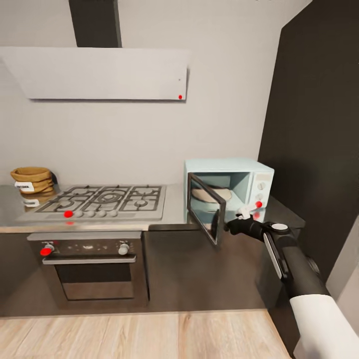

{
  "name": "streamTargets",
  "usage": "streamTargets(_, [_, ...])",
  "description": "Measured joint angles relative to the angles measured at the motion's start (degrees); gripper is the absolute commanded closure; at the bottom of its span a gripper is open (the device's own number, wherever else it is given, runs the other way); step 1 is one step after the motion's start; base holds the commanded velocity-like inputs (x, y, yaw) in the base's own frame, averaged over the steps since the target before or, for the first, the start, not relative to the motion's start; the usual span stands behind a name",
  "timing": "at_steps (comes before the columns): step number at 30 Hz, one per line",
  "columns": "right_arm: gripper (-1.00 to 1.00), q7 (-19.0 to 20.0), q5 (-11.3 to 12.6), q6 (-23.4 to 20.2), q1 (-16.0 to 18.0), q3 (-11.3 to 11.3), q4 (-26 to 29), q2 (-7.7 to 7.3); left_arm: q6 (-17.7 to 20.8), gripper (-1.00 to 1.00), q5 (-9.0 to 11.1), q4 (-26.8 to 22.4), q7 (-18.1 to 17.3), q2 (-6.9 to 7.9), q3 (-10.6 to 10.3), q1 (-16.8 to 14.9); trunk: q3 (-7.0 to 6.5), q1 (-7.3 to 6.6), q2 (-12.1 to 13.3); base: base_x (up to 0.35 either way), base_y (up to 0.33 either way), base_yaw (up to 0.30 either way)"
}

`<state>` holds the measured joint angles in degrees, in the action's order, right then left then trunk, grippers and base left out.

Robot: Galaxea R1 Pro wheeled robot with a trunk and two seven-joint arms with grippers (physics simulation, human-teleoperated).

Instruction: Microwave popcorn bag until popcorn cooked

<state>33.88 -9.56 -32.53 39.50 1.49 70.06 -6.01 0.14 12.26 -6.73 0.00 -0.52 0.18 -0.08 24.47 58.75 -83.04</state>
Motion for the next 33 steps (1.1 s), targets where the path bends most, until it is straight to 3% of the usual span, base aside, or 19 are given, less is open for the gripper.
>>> streamTargets(8, [-1.0, -0.18, 0.02, -0.02, 0.0, 0.13, 0.0, 0.08, 0.02, -1.0, 0.0, 0.0, 0.01, 0.0, 0.0, 0.0, 0.0, 0.0, 0.0, -0.248, 0.232, 0.0])
streamTargets(13, [-1.0, -0.11, 0.11, -0.05, 0.0, 4.07, 0.07, 0.2, 0.01, -1.0, 0.0, 0.0, 0.0, 0.0, 0.0, 0.0, 0.0, 0.0, 0.0, -0.247, 0.231, 0.0])
streamTargets(23, [-1.0, -0.24, 0.06, -0.12, 0.0, 4.88, 0.06, 0.27, -0.01, -1.0, -0.01, 0.0, 0.0, 0.0, 0.0, 0.0, 0.0, -0.02, 0.0, -0.175, 0.187, 0.0])
streamTargets(25, [-1.0, -0.47, -0.01, -0.1, 0.0, 6.34, -0.32, 0.15, 0.01, -1.0, -0.01, 0.0, 0.0, 0.0, 0.0, 0.0, 0.0, -0.02, 0.0, -0.017, 0.02, 0.0])
streamTargets(27, [-1.0, -1.49, -0.21, 0.02, 0.0, 9.21, -1.06, 0.07, -0.01, -1.0, -0.01, 0.0, 0.0, 0.0, 0.0, 0.0, 0.0, -0.03, 0.0, -0.005, 0.006, 0.0])
streamTargets(28, [-1.0, -3.25, -0.86, 0.1, -0.01, 11.17, -3.34, 0.03, 0.01, -1.0, -0.01, 0.0, 0.01, 0.0, 0.0, 0.0, 0.0, -0.02, 0.0, -0.002, 0.002, 0.0])
streamTargets(30, [-1.0, -5.93, -1.66, 0.37, -0.01, 12.45, -7.79, 0.01, -0.01, -1.0, -0.01, 0.0, 0.04, 0.0, 0.0, 0.0, 0.0, -0.02, 0.0, -0.001, 0.001, 0.0])
streamTargets(33, [-1.0, -12.59, -5.07, 2.46, -0.02, 13.04, -22.14, -0.01, 0.0, -1.0, -0.01, 0.0, 0.06, 0.0, 0.0, 0.0, 0.01, -0.02, 0.0, 0.0, 0.0, 0.0])
